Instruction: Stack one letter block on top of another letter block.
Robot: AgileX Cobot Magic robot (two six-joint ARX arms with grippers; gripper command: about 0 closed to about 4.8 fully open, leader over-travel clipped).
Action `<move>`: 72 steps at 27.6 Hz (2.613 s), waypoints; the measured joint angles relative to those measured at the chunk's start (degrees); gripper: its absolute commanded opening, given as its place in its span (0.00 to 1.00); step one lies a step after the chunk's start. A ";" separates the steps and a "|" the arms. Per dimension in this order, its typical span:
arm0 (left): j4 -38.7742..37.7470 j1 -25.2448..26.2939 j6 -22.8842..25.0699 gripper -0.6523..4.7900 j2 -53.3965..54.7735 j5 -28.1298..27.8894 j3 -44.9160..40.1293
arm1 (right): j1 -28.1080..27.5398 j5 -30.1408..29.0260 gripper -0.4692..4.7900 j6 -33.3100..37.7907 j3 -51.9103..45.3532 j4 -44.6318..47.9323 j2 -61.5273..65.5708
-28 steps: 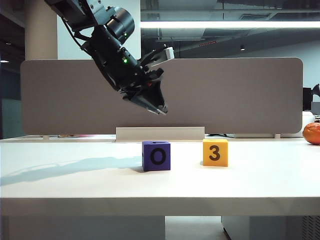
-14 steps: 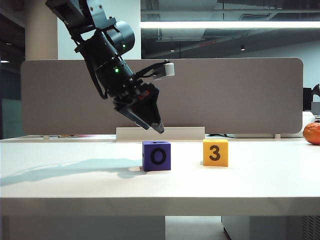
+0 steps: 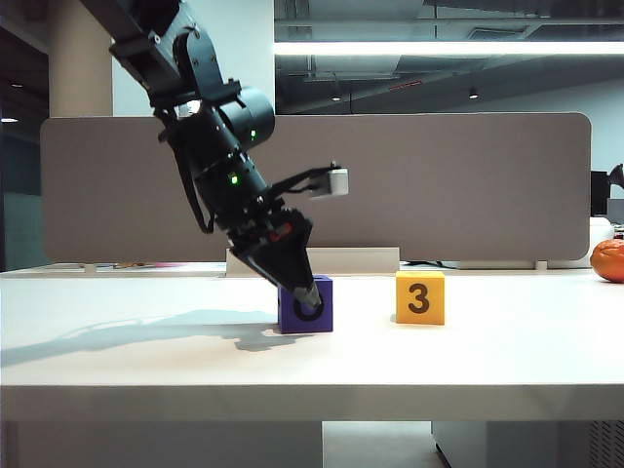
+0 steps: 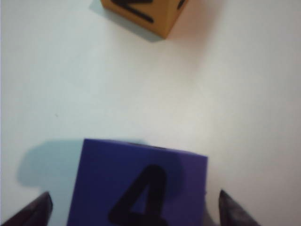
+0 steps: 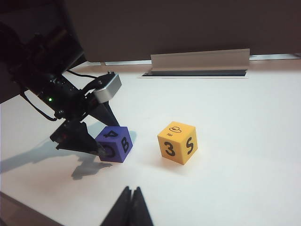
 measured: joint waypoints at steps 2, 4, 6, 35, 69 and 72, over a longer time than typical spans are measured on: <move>0.07 0.07 0.02 0.83 0.66 -0.02 0.00 | 0.00 -0.02 0.08 0.00 0.00 0.00 0.00; 0.17 0.04 0.00 0.77 0.76 -0.02 -0.33 | -0.02 0.00 0.08 0.00 0.00 0.00 0.00; 0.28 0.04 -0.02 0.73 0.74 0.00 -0.35 | -0.02 0.00 0.08 0.00 0.00 0.00 0.00; 6.25 -8.44 -12.96 0.38 -6.14 -8.46 5.29 | -0.02 0.07 0.08 0.00 0.00 0.00 0.02; 15.02 -9.42 -36.11 0.42 6.38 -5.01 12.44 | 0.00 -0.22 0.08 0.00 -0.02 0.02 0.04; 14.99 -9.42 -36.11 0.42 6.43 -5.16 12.44 | 0.00 -0.22 0.08 0.00 -0.02 0.02 0.04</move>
